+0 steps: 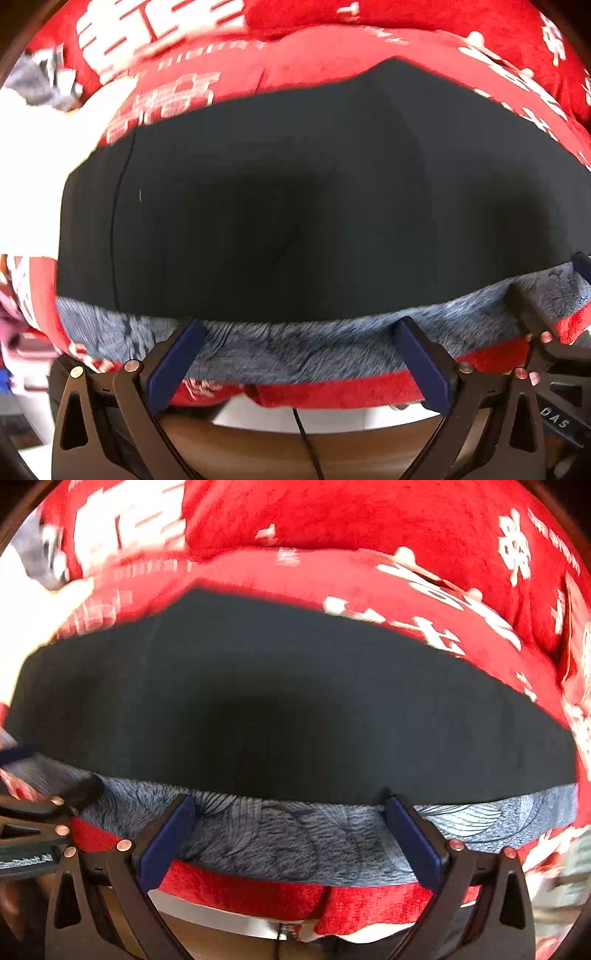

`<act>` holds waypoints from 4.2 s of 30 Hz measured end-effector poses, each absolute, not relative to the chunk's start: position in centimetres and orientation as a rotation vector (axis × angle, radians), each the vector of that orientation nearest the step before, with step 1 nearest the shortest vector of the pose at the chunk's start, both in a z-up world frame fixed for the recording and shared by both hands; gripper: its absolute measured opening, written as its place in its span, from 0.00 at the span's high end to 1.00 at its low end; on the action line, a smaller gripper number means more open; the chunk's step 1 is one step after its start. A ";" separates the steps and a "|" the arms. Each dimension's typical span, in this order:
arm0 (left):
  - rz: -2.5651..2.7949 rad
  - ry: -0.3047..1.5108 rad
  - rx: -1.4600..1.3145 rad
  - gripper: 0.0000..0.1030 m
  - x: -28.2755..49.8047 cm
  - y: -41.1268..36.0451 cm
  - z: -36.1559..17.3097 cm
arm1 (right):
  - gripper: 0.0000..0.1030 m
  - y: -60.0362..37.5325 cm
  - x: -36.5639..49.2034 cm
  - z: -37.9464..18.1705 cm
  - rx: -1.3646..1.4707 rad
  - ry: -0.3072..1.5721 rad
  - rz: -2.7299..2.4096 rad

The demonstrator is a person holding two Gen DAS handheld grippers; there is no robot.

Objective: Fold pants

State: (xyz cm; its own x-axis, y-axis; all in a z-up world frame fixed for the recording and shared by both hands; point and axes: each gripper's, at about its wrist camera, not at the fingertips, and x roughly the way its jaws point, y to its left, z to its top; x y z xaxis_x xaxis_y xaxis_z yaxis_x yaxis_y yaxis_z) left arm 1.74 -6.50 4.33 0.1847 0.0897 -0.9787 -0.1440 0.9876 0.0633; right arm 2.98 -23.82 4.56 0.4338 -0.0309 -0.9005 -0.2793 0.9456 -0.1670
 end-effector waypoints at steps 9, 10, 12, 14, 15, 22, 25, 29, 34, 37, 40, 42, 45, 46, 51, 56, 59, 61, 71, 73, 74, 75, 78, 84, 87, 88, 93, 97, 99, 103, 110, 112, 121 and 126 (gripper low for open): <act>0.263 1.372 -0.121 0.00 -0.4 -2.5 4.1 | 0.00 -30.2 3.9 5.1 -0.171 1.150 0.093; 0.263 1.377 -0.138 0.00 -0.6 -1.9 3.9 | 0.00 -31.5 4.0 5.2 -0.143 1.155 0.074; 0.267 1.382 -0.175 0.00 -0.9 -0.7 3.6 | 0.00 -33.8 4.0 5.3 -0.098 1.163 0.055; 0.274 1.386 -0.190 0.00 -0.9 0.2 3.3 | 0.00 -35.6 4.0 5.4 -0.076 1.158 0.023; 0.277 1.388 -0.195 0.00 -0.7 0.5 3.2 | 0.00 -36.7 4.1 5.4 -0.074 1.157 -0.005; 0.266 1.407 -0.248 0.00 -0.7 1.9 2.3 | 0.00 -46.8 4.7 5.3 0.029 1.122 -0.109; 0.268 1.411 -0.242 0.00 -0.4 1.9 2.5 | 0.00 -50.2 5.2 5.2 0.065 1.108 -0.093; 0.275 1.415 -0.230 0.00 -0.4 2.0 2.4 | 0.00 -53.5 5.8 5.0 0.100 1.105 -0.080; 0.290 1.412 -0.211 0.00 -0.4 2.0 2.5 | 0.00 -55.8 6.2 4.5 0.142 1.105 -0.093; 0.302 1.412 -0.216 0.00 -0.3 2.5 2.8 | 0.00 -58.0 6.3 4.4 0.169 1.098 -0.126; 0.329 1.417 -0.228 0.00 -0.3 3.3 3.0 | 0.00 -60.7 6.3 4.4 0.226 1.092 -0.200; 0.351 1.411 -0.213 0.00 -0.6 3.6 3.3 | 0.00 -62.6 6.1 4.6 0.264 1.094 -0.327; 0.373 1.386 -0.167 0.00 -0.9 3.2 4.4 | 0.00 -62.2 5.7 6.1 0.227 1.088 -0.501; 0.376 1.373 -0.149 0.00 -0.9 2.9 4.9 | 0.00 -61.1 5.9 7.0 0.181 1.064 -0.507; 0.335 1.315 -0.080 0.00 0.0 0.7 6.9 | 0.00 -53.1 7.5 8.9 0.103 1.010 -0.339; 0.286 1.302 -0.045 0.00 1.7 -1.6 7.4 | 0.00 -40.9 9.7 6.2 -0.004 1.089 -0.042; 0.261 1.297 -0.025 0.00 2.3 -2.7 7.5 | 0.00 -34.8 9.9 4.7 -0.090 1.099 0.072; 0.249 1.304 -0.015 0.00 3.0 -3.5 7.6 | 0.00 -31.5 10.0 3.7 -0.140 1.103 0.121; 0.226 1.315 -0.012 0.00 8.8 -7.8 6.0 | 0.00 -38.3 13.2 3.9 -0.068 1.064 -0.042; 0.235 1.305 -0.017 0.00 10.4 -8.5 6.6 | 0.00 -41.0 13.6 4.2 -0.011 1.056 -0.096; 0.226 1.299 -0.025 0.00 11.0 -8.8 6.9 | 0.00 -42.1 13.5 4.3 0.010 1.051 -0.123; 0.214 1.296 -0.032 0.00 11.7 -9.2 7.2 | 0.00 -43.2 13.5 4.3 0.031 1.044 -0.143; 0.191 1.324 -0.023 0.00 14.1 -10.5 6.8 | 0.00 -46.1 13.2 4.3 0.077 1.018 -0.192; 0.208 1.357 -0.045 0.00 17.5 -11.5 5.6 | 0.00 -52.0 13.3 4.8 0.110 1.013 -0.268; 0.230 1.351 -0.019 0.00 17.2 -12.8 6.1 | 0.00 -56.6 13.4 5.2 0.160 1.004 -0.332; 0.212 1.356 -0.019 0.00 16.8 -13.5 6.2 | 0.00 -58.4 13.4 5.4 0.175 0.997 -0.342; 0.044 1.362 0.011 0.00 14.0 -20.4 7.0 | 0.00 -61.9 10.3 6.9 0.180 0.966 -0.455; -0.102 1.386 0.134 0.00 12.9 -28.2 6.2 | 0.00 -62.0 4.6 6.5 0.239 0.950 -0.404; -0.130 1.398 0.169 0.00 12.9 -30.9 5.6 | 0.00 -62.2 2.2 5.8 0.277 0.946 -0.383; -0.121 1.353 0.208 0.00 14.2 -34.9 6.0 | 0.00 -62.5 -1.8 4.1 0.404 0.916 -0.226; -0.075 1.340 0.203 0.00 17.8 -38.6 6.2 | 0.00 -60.3 -2.3 2.7 0.450 0.841 0.003; -0.072 1.360 0.180 0.00 17.8 -38.3 6.6 | 0.00 -59.8 -1.6 2.1 0.474 0.828 0.056; -0.006 1.383 0.115 0.00 14.9 -34.3 6.1 | 0.00 -59.3 1.8 2.0 0.502 0.744 0.138; -0.018 1.410 0.045 0.00 15.5 -33.1 5.8 | 0.00 -58.2 3.5 2.5 0.426 0.749 0.082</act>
State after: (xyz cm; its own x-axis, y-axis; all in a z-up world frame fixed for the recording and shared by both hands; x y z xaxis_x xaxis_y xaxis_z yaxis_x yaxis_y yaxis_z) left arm 15.49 -33.05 5.84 0.1605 0.0136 -0.9869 0.0395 0.9990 0.0202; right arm 3.50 -58.24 2.46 0.7336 0.2217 -0.6424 0.0780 0.9116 0.4037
